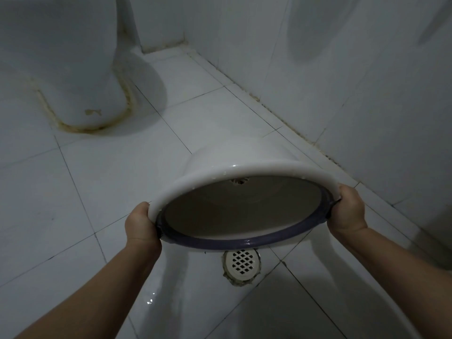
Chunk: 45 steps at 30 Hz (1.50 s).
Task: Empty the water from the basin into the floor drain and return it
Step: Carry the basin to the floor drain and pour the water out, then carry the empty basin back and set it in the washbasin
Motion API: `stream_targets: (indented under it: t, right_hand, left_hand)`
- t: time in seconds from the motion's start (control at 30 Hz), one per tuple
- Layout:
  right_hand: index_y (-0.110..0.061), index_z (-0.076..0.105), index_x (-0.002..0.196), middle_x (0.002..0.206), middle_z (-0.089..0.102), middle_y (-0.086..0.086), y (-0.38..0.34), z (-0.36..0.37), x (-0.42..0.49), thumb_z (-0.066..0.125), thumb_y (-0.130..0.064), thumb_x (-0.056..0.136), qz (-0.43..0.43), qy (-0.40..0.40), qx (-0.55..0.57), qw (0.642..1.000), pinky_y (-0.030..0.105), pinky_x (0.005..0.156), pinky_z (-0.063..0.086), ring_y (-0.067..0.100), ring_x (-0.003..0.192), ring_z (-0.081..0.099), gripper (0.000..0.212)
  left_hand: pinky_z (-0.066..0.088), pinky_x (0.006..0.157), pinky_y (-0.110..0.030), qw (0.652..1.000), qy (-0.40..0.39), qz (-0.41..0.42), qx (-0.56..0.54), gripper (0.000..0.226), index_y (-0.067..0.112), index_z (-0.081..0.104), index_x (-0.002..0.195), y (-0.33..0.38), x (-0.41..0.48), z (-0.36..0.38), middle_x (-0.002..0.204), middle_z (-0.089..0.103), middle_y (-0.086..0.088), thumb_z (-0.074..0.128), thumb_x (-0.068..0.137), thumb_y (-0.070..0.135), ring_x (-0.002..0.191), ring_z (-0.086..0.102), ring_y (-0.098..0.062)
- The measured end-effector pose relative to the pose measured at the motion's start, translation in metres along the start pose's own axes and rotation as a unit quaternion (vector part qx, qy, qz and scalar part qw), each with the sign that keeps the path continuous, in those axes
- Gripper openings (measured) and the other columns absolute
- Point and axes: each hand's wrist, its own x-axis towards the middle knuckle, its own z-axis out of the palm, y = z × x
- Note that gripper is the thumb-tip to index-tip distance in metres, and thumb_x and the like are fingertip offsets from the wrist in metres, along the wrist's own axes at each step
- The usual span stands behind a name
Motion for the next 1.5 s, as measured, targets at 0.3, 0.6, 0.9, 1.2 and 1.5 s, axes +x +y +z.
stream_targets:
  t: [0.3,0.6,0.9,1.2,1.5]
  right_hand:
    - [-0.025,0.047,0.031,0.035,0.040,-0.015,0.000,0.011,0.012,0.038,-0.021,0.061,0.040,0.015,0.018,0.999,0.019,0.046,0.029,0.004,0.041,0.038,0.031]
    - [-0.023,0.043,0.026,0.028,0.040,-0.013,-0.005,0.037,0.038,0.039,-0.025,0.078,0.152,0.038,0.014,0.987,0.027,0.051,0.032,0.007,0.033,0.043,0.052]
    - [-0.023,0.061,0.036,0.039,0.058,-0.009,-0.010,0.065,0.060,0.051,-0.039,0.088,0.203,-0.049,0.087,0.974,0.019,0.049,0.045,0.006,0.041,0.058,0.056]
    - [-0.009,0.061,0.070,0.046,0.063,-0.005,-0.002,0.084,0.068,0.057,-0.021,0.086,0.105,-0.149,-0.047,0.982,0.018,0.043,0.046,0.009,0.045,0.060,0.020]
    - [-0.014,0.065,0.069,0.052,0.068,-0.007,-0.021,0.126,0.081,0.058,-0.032,0.086,0.076,-0.163,-0.129,0.975,0.017,0.041,0.047,0.008,0.047,0.063,0.025]
  left_hand:
    - [0.029,0.050,-0.030,1.000,0.021,-0.004,0.019,0.024,0.014,0.038,0.054,0.010,0.008,0.004,0.060,0.037,-0.005,0.041,0.077,0.006,0.057,0.033,-0.018]
    - [0.026,0.034,-0.009,0.999,-0.009,-0.023,-0.022,0.049,0.018,0.035,0.022,0.019,0.018,0.003,0.025,0.037,0.008,0.040,0.071,0.014,0.024,0.034,-0.009]
    - [0.044,0.049,-0.019,0.998,-0.061,-0.007,0.007,0.032,0.016,0.062,0.040,0.032,0.046,-0.002,0.040,0.058,0.004,0.052,0.071,0.020,0.042,0.057,-0.012]
    - [0.047,0.057,-0.029,0.961,-0.049,0.155,0.225,0.014,0.021,0.060,0.076,0.055,0.064,-0.004,0.077,0.064,-0.001,0.054,0.087,0.028,0.071,0.060,-0.019]
    - [0.046,0.059,-0.031,0.920,-0.002,0.199,0.337,0.031,0.010,0.060,0.090,0.095,0.091,-0.007,0.075,0.060,-0.003,0.048,0.088,0.038,0.068,0.057,-0.019]
